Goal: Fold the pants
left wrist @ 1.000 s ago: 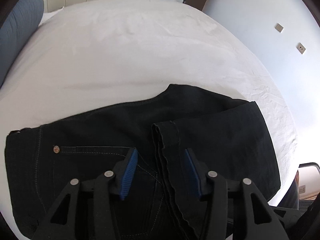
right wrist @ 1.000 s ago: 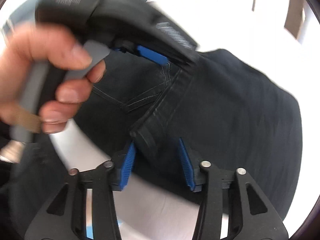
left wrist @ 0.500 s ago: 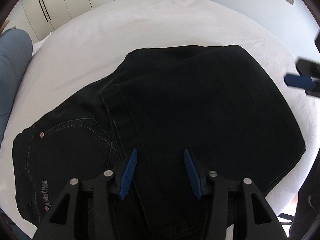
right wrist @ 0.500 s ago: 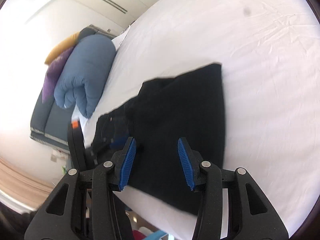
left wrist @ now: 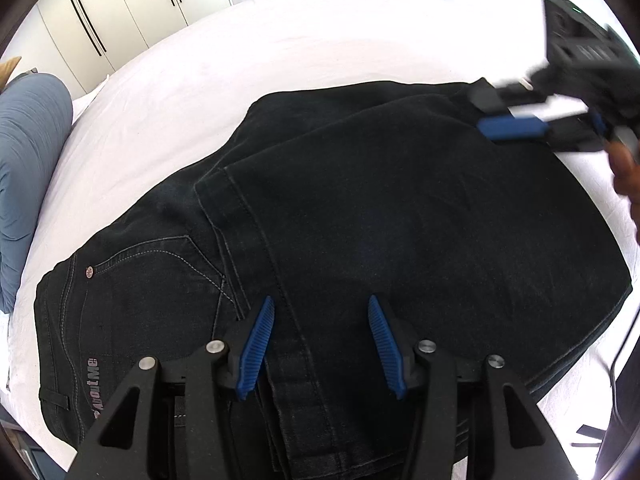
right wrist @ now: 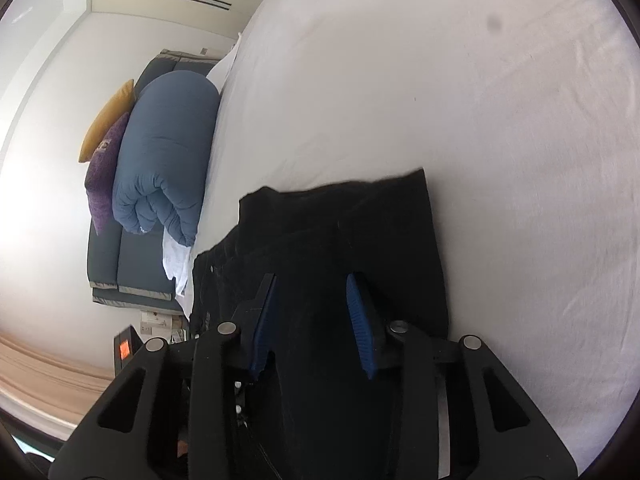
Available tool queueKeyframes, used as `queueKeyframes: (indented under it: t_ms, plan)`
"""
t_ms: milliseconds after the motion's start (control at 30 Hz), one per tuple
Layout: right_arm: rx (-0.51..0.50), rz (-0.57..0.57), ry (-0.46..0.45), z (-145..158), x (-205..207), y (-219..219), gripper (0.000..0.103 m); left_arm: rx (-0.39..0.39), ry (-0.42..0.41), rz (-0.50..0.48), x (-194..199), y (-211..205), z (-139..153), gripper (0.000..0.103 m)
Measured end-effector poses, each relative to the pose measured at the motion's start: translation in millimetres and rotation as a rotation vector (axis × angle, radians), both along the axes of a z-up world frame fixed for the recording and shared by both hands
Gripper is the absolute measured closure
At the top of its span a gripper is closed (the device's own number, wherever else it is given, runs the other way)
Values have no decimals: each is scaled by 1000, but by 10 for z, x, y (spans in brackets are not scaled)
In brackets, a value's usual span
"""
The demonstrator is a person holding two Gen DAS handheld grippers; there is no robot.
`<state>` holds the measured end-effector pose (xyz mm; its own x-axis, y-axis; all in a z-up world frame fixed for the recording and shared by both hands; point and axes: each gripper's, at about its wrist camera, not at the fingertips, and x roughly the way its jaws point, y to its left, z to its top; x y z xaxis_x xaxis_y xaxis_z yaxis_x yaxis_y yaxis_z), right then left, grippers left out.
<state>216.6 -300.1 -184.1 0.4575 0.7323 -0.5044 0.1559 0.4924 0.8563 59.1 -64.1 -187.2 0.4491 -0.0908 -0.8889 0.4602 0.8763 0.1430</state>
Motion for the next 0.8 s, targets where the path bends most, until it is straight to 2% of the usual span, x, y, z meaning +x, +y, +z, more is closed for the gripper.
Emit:
queueKeyframes:
  t_ms: [267,433,567,800]
  plan:
    - [4,58,-23,16,-771,353,70,-3,-4,3,5,14,-8,51]
    - [-68,136,-42,116,-1192,558,70,-7,-12,1,-18,10,0,51]
    - [-58,116,-44,89,-1377,592,70,-10,-26,1,-48,20,-12,51]
    - [-199,124,-91,234,-1682,780,70,-36,-56,9,-131,67,-32,51]
